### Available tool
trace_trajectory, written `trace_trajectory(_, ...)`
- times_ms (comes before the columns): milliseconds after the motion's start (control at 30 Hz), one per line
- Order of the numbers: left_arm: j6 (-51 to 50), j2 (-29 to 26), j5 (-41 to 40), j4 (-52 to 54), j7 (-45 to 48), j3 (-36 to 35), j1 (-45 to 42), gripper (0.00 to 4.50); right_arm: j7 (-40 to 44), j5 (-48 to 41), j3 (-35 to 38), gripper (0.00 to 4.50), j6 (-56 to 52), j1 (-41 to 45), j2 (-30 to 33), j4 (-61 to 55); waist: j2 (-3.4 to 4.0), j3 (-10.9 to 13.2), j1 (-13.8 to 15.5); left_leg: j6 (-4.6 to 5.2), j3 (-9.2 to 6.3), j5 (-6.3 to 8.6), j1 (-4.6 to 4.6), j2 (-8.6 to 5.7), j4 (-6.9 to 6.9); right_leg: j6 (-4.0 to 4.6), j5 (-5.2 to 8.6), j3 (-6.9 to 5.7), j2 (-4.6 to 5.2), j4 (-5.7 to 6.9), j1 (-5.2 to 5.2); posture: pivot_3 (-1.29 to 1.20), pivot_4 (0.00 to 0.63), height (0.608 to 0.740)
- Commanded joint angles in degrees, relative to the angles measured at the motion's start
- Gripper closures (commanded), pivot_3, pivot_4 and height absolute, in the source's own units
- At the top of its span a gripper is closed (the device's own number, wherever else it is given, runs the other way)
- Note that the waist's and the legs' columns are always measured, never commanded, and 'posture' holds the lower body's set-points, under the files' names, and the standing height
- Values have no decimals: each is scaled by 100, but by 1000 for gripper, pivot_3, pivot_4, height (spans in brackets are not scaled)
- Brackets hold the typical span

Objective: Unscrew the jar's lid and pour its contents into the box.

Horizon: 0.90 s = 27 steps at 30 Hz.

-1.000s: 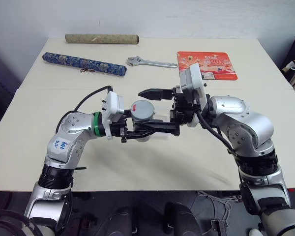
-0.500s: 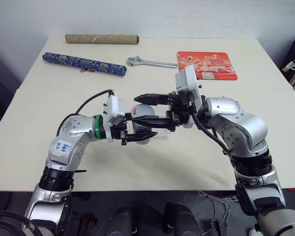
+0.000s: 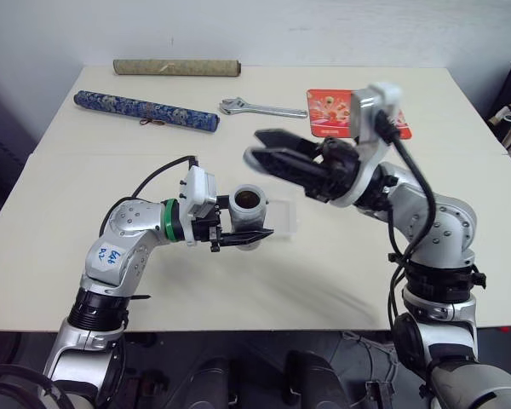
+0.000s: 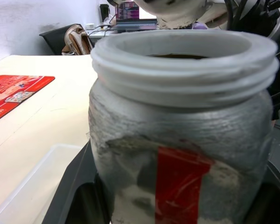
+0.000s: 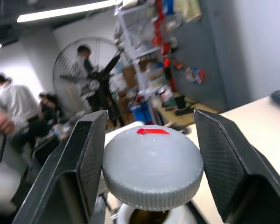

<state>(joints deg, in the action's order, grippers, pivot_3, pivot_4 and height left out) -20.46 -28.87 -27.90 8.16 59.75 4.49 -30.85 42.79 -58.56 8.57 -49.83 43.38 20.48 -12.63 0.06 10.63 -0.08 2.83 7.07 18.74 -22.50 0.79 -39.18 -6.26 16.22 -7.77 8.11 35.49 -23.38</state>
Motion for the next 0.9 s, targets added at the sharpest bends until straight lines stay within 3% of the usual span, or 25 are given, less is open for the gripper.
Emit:
trace_trajectory(33,135,-66,-47,66,25,-198,-27,2117,219,628,326,2022,594,-477,662,-51,-2,-1,21,1,-2,1,-1,-2,0,0,0,0,1,0,1,0,150,740)
trace_trajectory(200,120,-261,-204,-167,109,-585,-129,2117,948,2206,794,2022,2807,-1935,1587,1092,-5,-2,21,11,8,6,-3,-11,3,-6,-3,2,4,-14,2,0,150,740)
trace_trajectory(367,176,-386,-191,-543,236,-781,-353,2117,1031,3227,1178,2022,5029,-2539,1709,3182,-8,1,-12,12,28,-1,5,-7,5,-12,-6,12,-1,-17,2,0,150,740)
trace_trajectory(500,33,-419,-228,-855,191,-892,-567,2117,1187,3363,1290,2022,5577,-2655,1710,4364,-9,1,-46,4,48,-10,21,5,5,-16,-8,29,-6,-15,5,0,150,740)
trace_trajectory(533,-16,-426,-258,-898,189,-914,-612,2117,1201,3331,1326,1672,5620,-2690,1688,4427,-9,1,-45,2,48,-13,23,8,5,-15,-8,30,-8,-13,5,0,150,740)
trace_trajectory(700,88,-415,-106,-1190,198,-905,-843,2117,1173,3107,1606,17,5715,-2985,1656,4118,-7,2,-36,-4,48,-19,26,13,5,-15,-8,35,-10,-7,5,0,150,740)
trace_trajectory(800,367,-359,125,-1509,123,-842,-1140,2117,1107,2576,1870,17,5027,-3444,1710,3017,-6,3,12,-4,47,-19,26,12,5,-15,-8,38,-7,-7,5,0,150,740)
trace_trajectory(900,592,-493,913,-1970,-158,-443,-1515,2117,1173,2222,1835,17,4411,-4186,1837,1432,-5,2,45,-4,35,-19,21,9,5,-15,-8,35,-3,-8,6,0,150,740)
